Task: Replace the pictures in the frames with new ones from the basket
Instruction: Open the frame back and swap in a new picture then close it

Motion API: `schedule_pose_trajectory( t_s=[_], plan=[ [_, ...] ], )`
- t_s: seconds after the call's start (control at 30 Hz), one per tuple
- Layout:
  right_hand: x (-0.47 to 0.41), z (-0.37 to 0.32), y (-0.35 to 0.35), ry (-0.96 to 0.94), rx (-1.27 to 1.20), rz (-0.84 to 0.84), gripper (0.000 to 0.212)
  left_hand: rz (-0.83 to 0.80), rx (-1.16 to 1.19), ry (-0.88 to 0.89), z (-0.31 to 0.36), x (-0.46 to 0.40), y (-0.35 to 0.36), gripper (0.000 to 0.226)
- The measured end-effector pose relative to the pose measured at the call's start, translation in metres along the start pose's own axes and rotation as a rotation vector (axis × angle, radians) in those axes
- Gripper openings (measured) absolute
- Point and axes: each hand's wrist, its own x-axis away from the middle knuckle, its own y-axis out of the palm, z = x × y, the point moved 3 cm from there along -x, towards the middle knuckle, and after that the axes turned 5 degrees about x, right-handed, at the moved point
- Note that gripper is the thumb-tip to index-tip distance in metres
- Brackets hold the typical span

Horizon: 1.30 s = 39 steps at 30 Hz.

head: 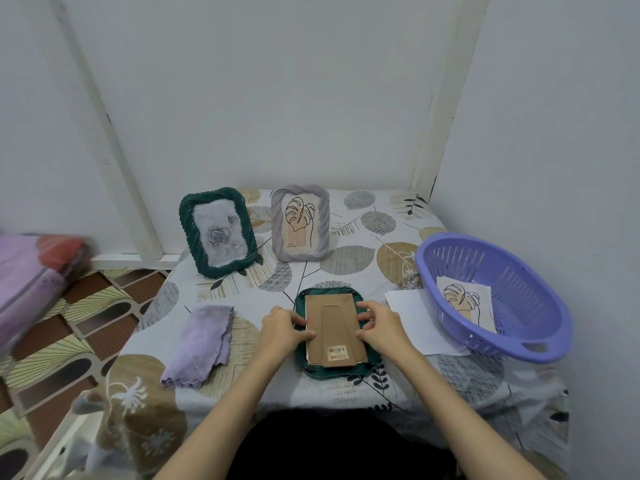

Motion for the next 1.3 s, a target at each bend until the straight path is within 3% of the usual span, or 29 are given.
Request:
schedule_pose_trajectory(
  t_s=[0.23,0.4,0.57,0.77,0.93,1.07,1.17,1.3],
  plan=[
    [-0.012,0.005,0.0,-0.024,0.058,-0.033,0.04,-0.059,-0.063,0.03,0.001,-0.011,0.001,0.037],
    [-0.014,0.007,0.003,-0.072,0.149,-0.074,0.048,-0.091,-0.117,0.057,0.001,-0.015,0.001,0.041],
    [-0.009,0.009,0.0,-0.159,0.238,-0.196,0.048,-0.171,-0.318,0.24,0.01,-0.005,0.002,0.04],
    [-0.008,0.012,-0.007,-0.154,0.343,-0.405,0.065,-0.305,-0.32,0.259,0.002,-0.005,0.001,0.06],
    [-0.017,0.008,-0.01,-0.126,0.232,-0.294,0.046,-0.292,-0.317,0.28,0.003,-0.008,-0.001,0.066],
    [-0.039,0.003,-0.013,-0.057,0.091,-0.079,0.029,-0.318,-0.387,0.313,0.007,-0.014,-0.001,0.076],
    [-0.055,0.003,-0.008,-0.022,0.069,0.057,0.034,-0.351,-0.37,0.288,0.005,-0.018,-0.001,0.077],
    [-0.069,0.005,0.005,-0.047,0.204,-0.054,0.05,-0.369,-0.326,0.275,0.0,-0.02,0.0,0.075]
  ],
)
